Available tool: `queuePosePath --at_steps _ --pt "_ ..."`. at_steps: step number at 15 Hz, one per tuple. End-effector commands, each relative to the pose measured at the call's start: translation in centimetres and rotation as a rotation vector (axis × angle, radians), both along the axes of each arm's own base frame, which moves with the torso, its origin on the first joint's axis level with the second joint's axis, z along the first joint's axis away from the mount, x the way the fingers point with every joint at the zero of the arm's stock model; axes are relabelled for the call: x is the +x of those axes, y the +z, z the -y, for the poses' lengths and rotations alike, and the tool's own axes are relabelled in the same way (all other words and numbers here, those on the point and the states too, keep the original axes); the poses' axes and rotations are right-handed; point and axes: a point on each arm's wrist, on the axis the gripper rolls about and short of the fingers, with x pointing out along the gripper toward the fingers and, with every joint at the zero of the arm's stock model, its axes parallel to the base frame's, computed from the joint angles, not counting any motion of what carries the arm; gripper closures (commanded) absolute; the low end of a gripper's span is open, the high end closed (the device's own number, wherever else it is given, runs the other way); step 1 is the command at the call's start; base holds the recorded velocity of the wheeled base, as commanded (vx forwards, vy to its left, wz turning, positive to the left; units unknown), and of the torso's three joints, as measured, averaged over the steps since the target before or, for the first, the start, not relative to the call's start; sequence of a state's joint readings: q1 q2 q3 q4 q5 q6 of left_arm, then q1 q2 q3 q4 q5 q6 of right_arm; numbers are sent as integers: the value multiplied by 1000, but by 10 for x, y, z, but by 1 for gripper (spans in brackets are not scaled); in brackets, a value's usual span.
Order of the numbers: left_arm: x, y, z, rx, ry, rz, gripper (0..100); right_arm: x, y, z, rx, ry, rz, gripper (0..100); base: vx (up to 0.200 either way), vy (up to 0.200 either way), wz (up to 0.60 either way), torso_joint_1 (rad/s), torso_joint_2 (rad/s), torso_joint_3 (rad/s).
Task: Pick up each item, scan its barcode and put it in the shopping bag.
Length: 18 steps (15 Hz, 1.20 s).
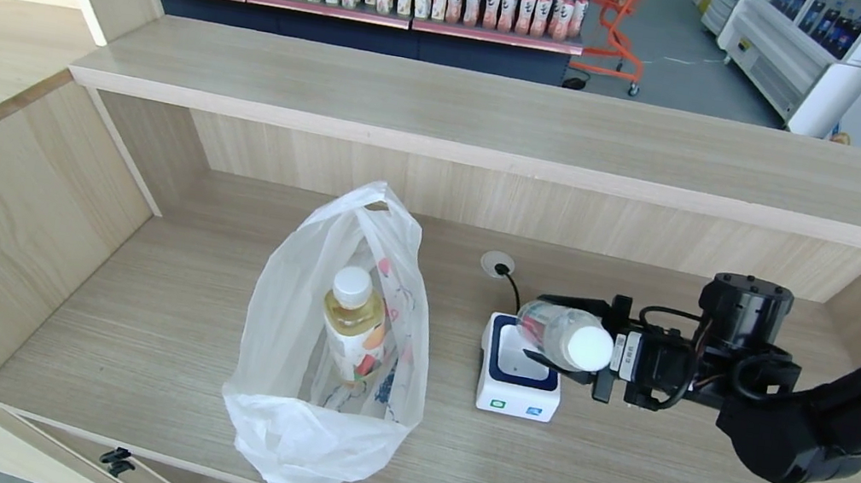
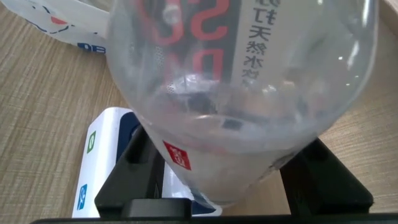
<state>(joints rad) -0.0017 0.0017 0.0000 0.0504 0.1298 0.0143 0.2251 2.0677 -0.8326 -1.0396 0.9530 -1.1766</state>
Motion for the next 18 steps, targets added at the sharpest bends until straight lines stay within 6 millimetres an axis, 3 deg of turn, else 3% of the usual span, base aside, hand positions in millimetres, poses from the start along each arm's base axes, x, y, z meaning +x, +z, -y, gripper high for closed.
queuePosePath --at_steps 1,4,6,9,11,14,18 --pt "0 0 0 1 1 0 0 1 -1 0 0 0 -1 100 0 0 0 0 0 0" --pt "0 0 0 1 1 0 0 1 10 -1 9 3 34 100 0 0 0 0 0 0" --pt "0 0 0 0 1 0 0 -5 39 0 46 4 70 100 0 0 0 0 0 0" --pt "0 0 0 1 1 0 0 -40 97 3 172 7 1 100 0 0 0 0 0 0" --pt "0 0 0 0 1 0 0 -91 135 11 379 -97 -238 100 0 0 0 0 0 0" --pt "0 0 0 1 1 0 0 -127 147 22 537 -308 -478 100 0 0 0 0 0 0" --pt "0 0 0 3 1 0 0 -140 143 25 649 -349 -687 100 0 0 0 0 0 0"
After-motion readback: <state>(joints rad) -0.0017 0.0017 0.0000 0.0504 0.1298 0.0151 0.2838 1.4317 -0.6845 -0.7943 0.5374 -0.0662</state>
